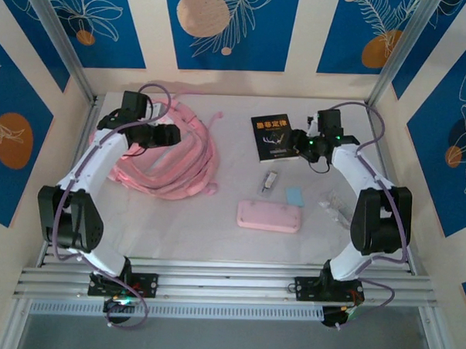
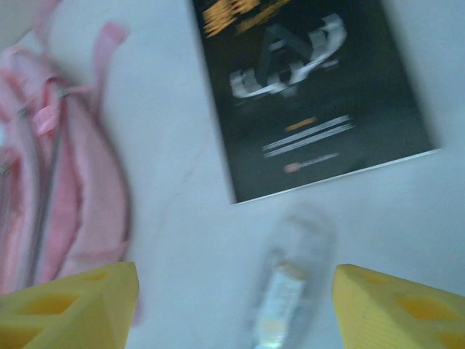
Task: Pack the student bag
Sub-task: Close the student bag at the center of the table, then pick up the book from the top-center of the table.
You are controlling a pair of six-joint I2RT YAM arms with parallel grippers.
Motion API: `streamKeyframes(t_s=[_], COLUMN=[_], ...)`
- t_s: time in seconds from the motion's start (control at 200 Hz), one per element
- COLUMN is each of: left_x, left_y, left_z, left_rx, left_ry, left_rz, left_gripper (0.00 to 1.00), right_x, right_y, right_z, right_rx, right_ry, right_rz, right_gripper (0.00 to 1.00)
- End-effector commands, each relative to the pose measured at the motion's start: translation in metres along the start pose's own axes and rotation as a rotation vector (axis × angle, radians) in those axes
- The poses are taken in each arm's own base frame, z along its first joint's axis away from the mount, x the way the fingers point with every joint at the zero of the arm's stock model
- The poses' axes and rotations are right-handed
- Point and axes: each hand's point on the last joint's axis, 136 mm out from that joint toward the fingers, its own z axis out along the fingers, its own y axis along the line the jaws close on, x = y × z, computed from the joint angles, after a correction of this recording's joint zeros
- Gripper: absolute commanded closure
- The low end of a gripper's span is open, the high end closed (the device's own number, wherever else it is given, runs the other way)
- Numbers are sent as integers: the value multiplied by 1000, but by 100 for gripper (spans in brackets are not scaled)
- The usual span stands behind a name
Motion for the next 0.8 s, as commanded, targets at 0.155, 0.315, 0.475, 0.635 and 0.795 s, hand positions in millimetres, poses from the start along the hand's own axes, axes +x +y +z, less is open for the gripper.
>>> streamKeyframes(t_s=[0.155,0.315,0.475,0.635,0.795], left_x=[-9,1,14,17,18], left_y=[-69,-105,-135,-154,-168], left_z=[12,48,85,116,143], left_rx=[73,138,233,276,333], left_ry=[-149,-142,-109,-89,-83], left_rz=[21,27,6,5,-31], left_gripper=[0,0,0,0,0], right_x=[-29,-41,-44,-36,-31], right_y=[-62,-66,-62,-46,-26], right_z=[38,70,95,112,112], right_rx=[154,136,94,13,-52], right_ry=[52,115,168,223,236], right_rz=[-21,-24,-28,-31,-44], right_gripper=[28,28,29,30,31])
